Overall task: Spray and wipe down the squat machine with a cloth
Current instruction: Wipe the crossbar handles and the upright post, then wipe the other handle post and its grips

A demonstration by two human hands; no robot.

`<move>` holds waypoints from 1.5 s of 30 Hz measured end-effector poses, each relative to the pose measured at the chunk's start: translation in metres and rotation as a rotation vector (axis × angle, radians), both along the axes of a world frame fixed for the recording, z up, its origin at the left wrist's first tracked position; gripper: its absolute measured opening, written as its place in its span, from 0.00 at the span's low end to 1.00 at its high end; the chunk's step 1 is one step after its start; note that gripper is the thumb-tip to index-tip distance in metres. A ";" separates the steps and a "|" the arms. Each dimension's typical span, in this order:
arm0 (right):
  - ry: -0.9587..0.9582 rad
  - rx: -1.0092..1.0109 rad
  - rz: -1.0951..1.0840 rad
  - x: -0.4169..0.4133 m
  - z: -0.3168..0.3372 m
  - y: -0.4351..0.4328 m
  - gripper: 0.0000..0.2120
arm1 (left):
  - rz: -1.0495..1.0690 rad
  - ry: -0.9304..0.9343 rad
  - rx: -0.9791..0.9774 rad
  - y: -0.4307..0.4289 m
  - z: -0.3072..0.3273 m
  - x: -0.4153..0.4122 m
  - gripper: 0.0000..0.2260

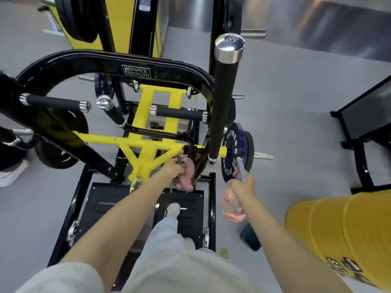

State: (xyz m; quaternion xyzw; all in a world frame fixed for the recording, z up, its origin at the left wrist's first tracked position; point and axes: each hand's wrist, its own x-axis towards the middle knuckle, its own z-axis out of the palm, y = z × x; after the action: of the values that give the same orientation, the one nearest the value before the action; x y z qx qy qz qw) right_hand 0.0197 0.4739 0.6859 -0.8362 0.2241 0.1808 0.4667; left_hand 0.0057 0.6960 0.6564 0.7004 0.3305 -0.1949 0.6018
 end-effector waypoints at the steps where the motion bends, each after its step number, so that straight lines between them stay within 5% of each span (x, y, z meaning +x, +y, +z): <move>1: 0.019 0.007 0.034 -0.007 -0.003 0.001 0.11 | 0.030 0.006 -0.013 0.001 0.000 -0.010 0.16; 12: 0.127 0.004 0.406 -0.050 -0.019 0.061 0.16 | 0.307 0.037 -0.044 0.062 -0.004 -0.095 0.14; 16: 0.108 0.018 0.581 -0.056 -0.016 0.098 0.26 | 0.302 0.041 -0.069 0.090 0.004 -0.122 0.16; 24: 0.103 0.068 0.706 -0.076 -0.011 0.159 0.16 | 0.380 0.021 -0.040 0.139 0.034 -0.174 0.14; 32: 0.066 0.048 0.639 -0.099 -0.001 0.231 0.12 | 0.342 0.050 0.066 0.210 0.039 -0.207 0.13; 40: -0.002 0.102 0.468 -0.112 0.003 0.334 0.25 | 0.128 0.008 0.131 0.320 0.051 -0.179 0.13; 45: -0.038 0.093 0.300 -0.119 0.014 0.399 0.16 | 0.071 -0.025 0.108 0.385 0.061 -0.158 0.11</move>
State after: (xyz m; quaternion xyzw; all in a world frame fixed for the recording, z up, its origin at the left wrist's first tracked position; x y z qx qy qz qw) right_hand -0.0993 0.8727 0.6994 -0.8412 0.0790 0.2427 0.4767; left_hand -0.1527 1.0814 0.7176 0.7222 0.3577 -0.1466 0.5736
